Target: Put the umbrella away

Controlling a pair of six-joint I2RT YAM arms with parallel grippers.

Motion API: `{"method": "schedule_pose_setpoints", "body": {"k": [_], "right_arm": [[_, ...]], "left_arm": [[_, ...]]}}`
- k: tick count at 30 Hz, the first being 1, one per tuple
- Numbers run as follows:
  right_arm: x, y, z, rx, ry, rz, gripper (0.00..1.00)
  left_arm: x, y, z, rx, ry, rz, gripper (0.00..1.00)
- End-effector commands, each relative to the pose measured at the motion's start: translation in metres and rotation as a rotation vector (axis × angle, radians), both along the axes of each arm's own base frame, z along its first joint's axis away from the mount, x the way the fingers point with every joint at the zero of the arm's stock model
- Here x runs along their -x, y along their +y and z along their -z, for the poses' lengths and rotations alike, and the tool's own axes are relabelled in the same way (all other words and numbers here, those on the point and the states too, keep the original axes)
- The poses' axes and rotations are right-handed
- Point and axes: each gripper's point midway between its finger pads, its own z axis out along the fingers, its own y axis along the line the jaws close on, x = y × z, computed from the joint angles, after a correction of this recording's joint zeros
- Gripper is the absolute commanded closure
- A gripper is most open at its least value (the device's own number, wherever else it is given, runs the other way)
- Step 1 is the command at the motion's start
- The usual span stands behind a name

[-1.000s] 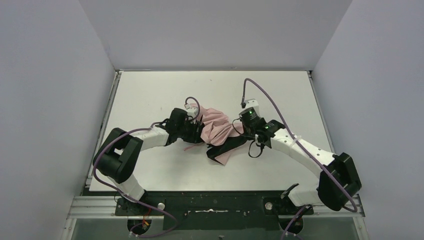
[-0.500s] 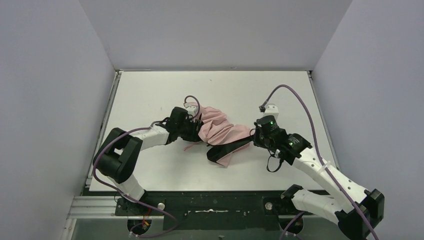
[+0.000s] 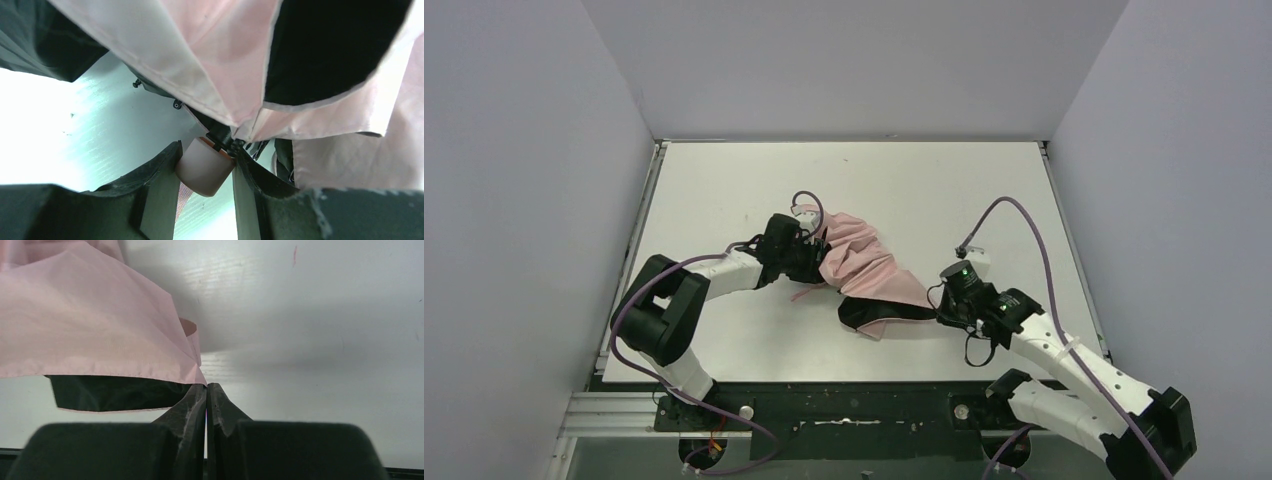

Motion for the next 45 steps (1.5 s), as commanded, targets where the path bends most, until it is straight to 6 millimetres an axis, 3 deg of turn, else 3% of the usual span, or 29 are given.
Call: {"method": "schedule_pose_setpoints", "body": {"k": [1,4,7,14,18,23,27,31,34,39,42,45], "right_arm": [[0.007,0.024,0.019,-0.085,0.072,-0.056,1.0],[0.011,0.037,0.027,-0.092,0.103,-0.125,1.0],[0.006,0.032,0.021,-0.03,0.08,-0.153,0.99],[-0.036,0.025,-0.04,0.14,-0.133,-0.286,0.82],[-0.047,0.026,-0.056,0.144,-0.165,-0.312,0.68],[-0.055,0.023,-0.051,0.048,-0.113,-0.305,0.44],[-0.051,0.024,-0.04,0.02,-0.04,-0.361,0.42],[-0.041,0.039,-0.029,-0.049,0.034,-0.444,0.37],[-0.038,0.045,-0.017,-0.086,0.062,-0.446,0.36],[-0.042,0.031,0.006,-0.017,0.095,-0.364,0.42],[-0.043,0.023,0.01,0.021,0.091,-0.338,0.53],[-0.042,0.02,0.008,0.042,0.078,-0.331,0.73]], "left_arm": [[-0.019,-0.003,-0.014,0.008,-0.051,-0.029,1.0],[-0.019,-0.003,-0.014,0.008,-0.052,-0.027,1.0],[-0.019,-0.003,-0.015,0.009,-0.055,-0.025,1.0],[-0.019,-0.007,-0.017,0.024,-0.057,-0.007,1.0],[-0.018,-0.008,-0.018,0.027,-0.055,0.0,1.0],[-0.018,-0.009,-0.019,0.03,-0.057,0.003,1.0],[-0.017,-0.008,-0.019,0.029,-0.057,0.004,1.0],[-0.017,-0.009,-0.018,0.03,-0.053,0.008,1.0],[-0.017,-0.01,-0.018,0.035,-0.051,0.008,1.0],[-0.017,-0.01,-0.018,0.035,-0.053,0.01,1.0],[-0.017,-0.01,-0.017,0.034,-0.05,0.012,1.0],[-0.017,-0.01,-0.016,0.034,-0.047,0.01,1.0]]}}
